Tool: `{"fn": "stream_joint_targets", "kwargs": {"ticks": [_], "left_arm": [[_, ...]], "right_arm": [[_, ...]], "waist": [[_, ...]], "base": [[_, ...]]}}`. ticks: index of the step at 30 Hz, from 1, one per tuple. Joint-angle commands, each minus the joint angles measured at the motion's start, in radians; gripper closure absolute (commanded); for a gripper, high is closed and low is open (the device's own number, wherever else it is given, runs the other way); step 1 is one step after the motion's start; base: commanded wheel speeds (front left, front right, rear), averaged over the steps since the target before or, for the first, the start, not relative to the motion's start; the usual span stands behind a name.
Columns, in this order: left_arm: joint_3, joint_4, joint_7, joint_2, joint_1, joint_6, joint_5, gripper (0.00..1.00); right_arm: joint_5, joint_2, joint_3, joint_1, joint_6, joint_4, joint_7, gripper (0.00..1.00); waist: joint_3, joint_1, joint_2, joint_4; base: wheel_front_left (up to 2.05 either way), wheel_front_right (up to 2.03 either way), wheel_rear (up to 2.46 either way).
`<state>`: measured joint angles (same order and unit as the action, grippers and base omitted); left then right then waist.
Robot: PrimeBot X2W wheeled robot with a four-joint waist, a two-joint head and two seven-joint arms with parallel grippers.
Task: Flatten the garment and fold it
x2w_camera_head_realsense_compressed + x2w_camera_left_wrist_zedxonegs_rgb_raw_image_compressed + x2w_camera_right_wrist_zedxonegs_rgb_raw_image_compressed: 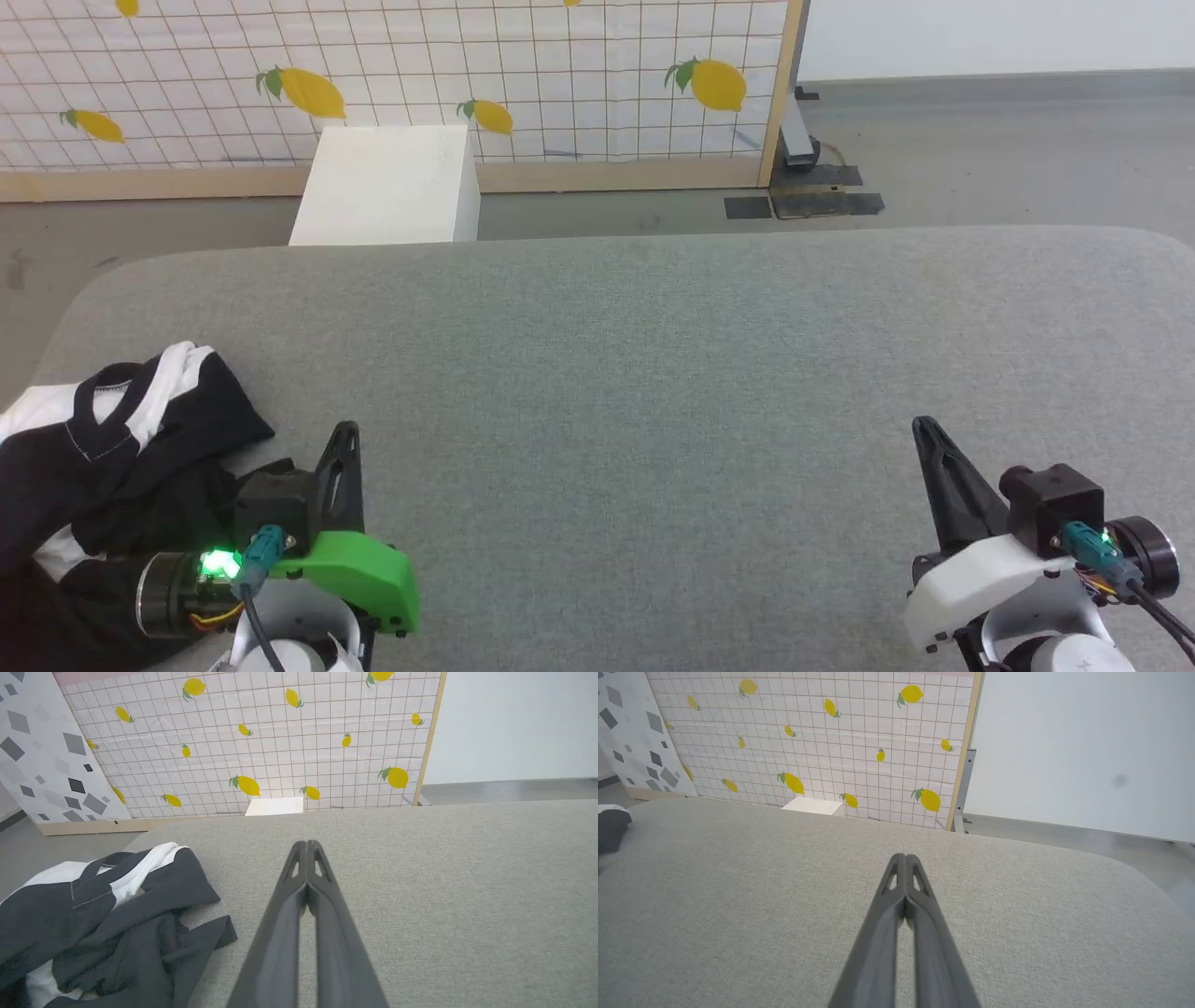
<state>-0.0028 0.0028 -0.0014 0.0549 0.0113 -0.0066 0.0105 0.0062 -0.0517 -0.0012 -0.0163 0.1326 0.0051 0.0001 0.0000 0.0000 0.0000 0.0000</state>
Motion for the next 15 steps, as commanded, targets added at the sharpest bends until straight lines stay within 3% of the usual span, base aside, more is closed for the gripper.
{"fn": "stream_joint_targets", "kwargs": {"ticks": [1, 15], "left_arm": [[0.003, -0.003, 0.001, -0.005, -0.011, 0.007, -0.010, 1.00], [0.003, -0.003, 0.001, -0.005, -0.011, 0.007, -0.010, 1.00]], "right_arm": [[-0.006, 0.001, 0.001, 0.016, -0.002, -0.005, 0.000, 1.00], [-0.006, 0.001, 0.001, 0.016, -0.002, -0.005, 0.000, 1.00]], "waist": [[0.000, 0.0000, 0.0000, 0.000], [0.000, 0.0000, 0.0000, 0.000]], "base": [[0.00, 0.00, 0.00], [0.00, 0.00, 0.00]]}}
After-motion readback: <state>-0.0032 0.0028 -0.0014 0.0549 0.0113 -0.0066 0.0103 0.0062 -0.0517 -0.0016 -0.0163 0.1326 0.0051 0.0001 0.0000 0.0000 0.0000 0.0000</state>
